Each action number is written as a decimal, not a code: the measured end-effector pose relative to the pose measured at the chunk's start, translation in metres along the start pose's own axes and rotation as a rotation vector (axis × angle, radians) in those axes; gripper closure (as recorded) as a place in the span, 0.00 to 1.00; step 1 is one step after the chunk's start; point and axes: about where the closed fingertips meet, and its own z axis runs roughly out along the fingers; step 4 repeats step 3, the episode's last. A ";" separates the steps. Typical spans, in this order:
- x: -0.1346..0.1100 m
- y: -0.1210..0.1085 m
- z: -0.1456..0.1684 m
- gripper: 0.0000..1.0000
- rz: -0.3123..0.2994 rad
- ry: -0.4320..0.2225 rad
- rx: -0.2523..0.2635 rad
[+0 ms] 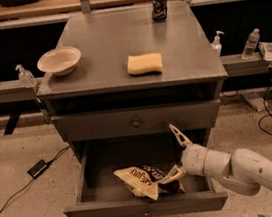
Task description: Place brown chip bag into middle drawer
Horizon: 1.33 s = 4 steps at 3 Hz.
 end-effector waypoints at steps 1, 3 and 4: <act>0.001 0.001 -0.002 0.00 -0.003 -0.002 0.002; 0.034 0.004 -0.054 0.00 -0.026 -0.012 0.034; 0.034 0.004 -0.054 0.00 -0.026 -0.012 0.034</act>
Offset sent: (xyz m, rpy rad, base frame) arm -0.0358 -0.0623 -0.0151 0.0066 -0.0887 -0.0361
